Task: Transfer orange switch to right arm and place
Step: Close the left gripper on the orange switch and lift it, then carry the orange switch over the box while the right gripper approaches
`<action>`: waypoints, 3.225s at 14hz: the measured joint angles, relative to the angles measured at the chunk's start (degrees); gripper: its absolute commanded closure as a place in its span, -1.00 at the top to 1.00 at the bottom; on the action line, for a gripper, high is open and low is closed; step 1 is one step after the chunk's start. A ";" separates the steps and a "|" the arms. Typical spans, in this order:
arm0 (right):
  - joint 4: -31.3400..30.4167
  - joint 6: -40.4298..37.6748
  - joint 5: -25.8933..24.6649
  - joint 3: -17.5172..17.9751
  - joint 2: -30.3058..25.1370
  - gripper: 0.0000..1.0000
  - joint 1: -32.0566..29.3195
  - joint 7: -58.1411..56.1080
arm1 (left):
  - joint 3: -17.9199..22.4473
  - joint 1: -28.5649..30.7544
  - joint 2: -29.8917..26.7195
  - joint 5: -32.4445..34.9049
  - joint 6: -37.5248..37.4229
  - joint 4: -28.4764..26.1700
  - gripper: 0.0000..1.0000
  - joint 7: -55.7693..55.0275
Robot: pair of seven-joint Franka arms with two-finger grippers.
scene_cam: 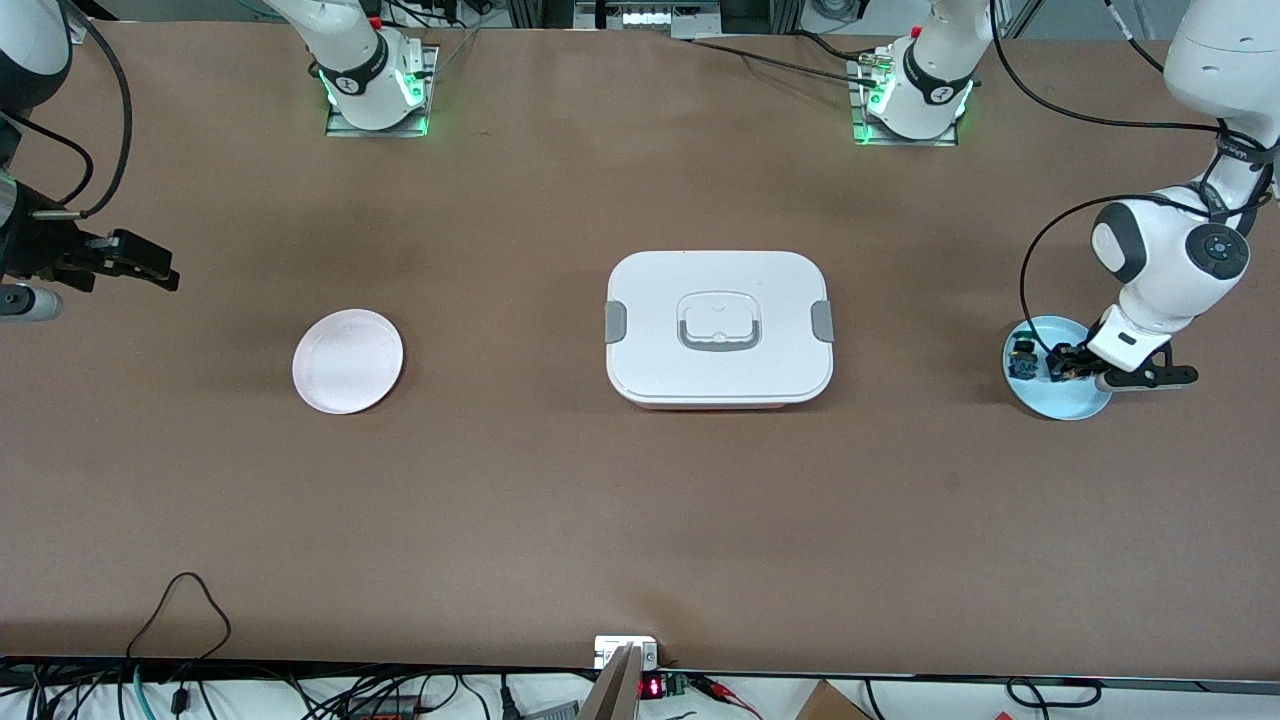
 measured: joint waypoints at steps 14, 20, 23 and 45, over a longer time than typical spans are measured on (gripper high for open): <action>0.00 0.00 -0.01 -0.01 -0.04 1.00 -0.04 0.01 | -14.50 -0.58 -4.16 -9.43 -63.63 33.78 -0.60 4.36; 0.00 0.19 -0.02 -0.01 -0.06 1.00 -0.04 0.04 | -24.64 -0.69 -3.72 -21.30 -65.29 35.01 -0.78 9.01; 0.00 0.25 0.06 -0.01 -0.02 1.00 -0.04 0.16 | -26.10 -1.03 -3.31 -31.86 -65.42 35.01 -0.80 21.46; -5.63 -3.13 50.60 0.53 2.85 1.00 0.98 0.60 | -38.60 -16.13 3.34 -100.05 -34.24 33.60 -0.95 99.65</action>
